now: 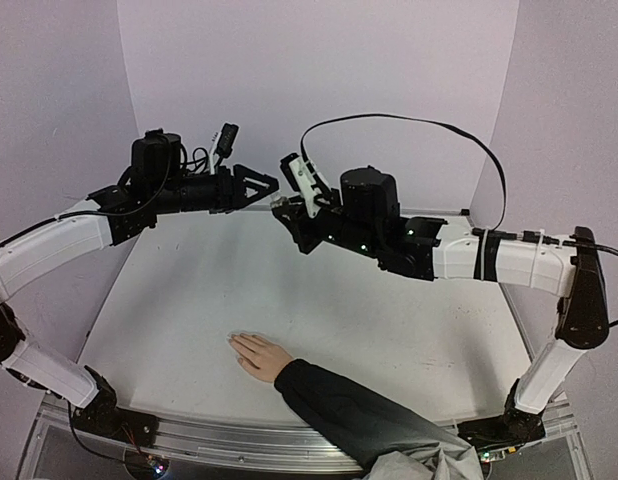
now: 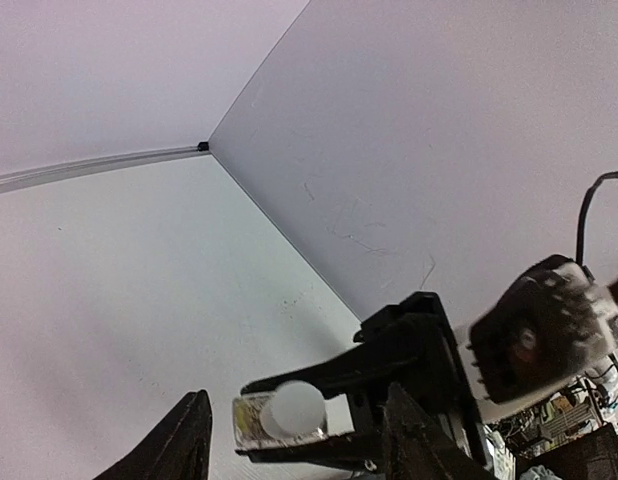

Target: Paint the nails

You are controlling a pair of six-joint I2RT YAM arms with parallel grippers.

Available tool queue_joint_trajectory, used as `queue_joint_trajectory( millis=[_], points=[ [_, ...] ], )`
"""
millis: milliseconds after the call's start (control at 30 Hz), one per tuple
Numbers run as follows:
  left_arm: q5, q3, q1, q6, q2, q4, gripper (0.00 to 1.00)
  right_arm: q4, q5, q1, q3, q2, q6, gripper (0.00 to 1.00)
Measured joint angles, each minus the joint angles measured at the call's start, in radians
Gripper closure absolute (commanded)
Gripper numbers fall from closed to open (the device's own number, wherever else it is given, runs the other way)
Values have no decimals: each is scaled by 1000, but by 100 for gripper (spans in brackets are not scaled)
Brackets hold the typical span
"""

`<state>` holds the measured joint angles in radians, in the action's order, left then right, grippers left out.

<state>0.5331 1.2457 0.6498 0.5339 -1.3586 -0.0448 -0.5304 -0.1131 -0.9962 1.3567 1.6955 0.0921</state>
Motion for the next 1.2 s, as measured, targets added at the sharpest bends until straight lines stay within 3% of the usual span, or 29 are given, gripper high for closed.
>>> queue_joint_trajectory(
  millis=[233, 433, 733, 900, 1000, 1100, 1200],
  points=[
    [-22, 7, 4, 13, -31, -7, 69, 4, -53, -37, 44, 28, 28, 100],
    [-58, 11, 13, 14, -31, -6, 67, 13, -63, -43, 56, 44, 43, 100],
    [-91, 11, 19, -15, -31, -9, 100, 28, -58, -44, 66, 53, 46, 100],
    [-47, 15, 14, -70, -37, -21, 100, 45, -9, -34, 66, 49, 45, 100],
    [114, 46, -6, -184, -60, -30, 100, 64, 187, 16, 45, 10, 19, 100],
    [393, 90, -13, -335, -93, -6, 100, 69, 623, 111, 3, -55, -33, 100],
    [618, 138, 14, -452, -109, 6, 100, 37, 923, 139, -7, -79, -130, 100]
  ],
)
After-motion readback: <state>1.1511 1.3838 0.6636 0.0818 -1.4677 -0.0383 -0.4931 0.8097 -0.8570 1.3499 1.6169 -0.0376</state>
